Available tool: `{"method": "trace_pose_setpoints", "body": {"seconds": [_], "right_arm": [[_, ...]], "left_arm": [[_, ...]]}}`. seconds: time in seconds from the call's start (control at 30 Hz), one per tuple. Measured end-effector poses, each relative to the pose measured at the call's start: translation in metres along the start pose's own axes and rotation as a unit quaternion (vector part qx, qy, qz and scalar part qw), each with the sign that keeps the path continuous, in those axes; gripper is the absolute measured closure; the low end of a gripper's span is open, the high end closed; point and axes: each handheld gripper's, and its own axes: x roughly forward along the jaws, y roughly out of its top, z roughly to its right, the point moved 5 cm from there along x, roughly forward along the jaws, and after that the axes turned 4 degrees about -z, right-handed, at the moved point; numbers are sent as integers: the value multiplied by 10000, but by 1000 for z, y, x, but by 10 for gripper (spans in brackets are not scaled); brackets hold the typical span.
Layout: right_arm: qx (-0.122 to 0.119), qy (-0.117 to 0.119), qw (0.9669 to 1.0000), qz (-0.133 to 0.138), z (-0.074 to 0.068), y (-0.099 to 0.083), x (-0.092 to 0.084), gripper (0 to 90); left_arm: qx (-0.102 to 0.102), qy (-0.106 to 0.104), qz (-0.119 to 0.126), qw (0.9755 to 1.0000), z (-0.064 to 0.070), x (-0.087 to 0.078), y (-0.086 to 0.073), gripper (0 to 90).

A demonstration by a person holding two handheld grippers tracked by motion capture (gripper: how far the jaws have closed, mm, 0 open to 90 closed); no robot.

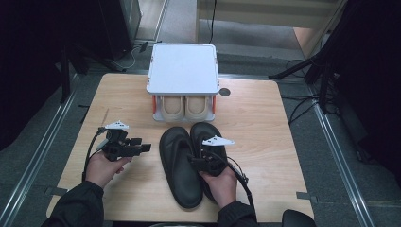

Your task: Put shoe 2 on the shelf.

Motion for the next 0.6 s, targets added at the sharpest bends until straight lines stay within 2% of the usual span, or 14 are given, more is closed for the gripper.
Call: {"method": "trace_pose_setpoints", "body": {"seconds": [0.13,0.33,0.6], "right_arm": [[97,-7,10000,-10,0,-1,7,401],[-21,-338,9994,70,-3,0,12,472],[-1,-375,9993,74,-4,0,11,614]], "left_arm": [[-3,-5,-7,10000,0,0,0,434],[8,4,-14,10000,1,1,0,432],[16,4,-31,10000,1,1,0,432]]}}
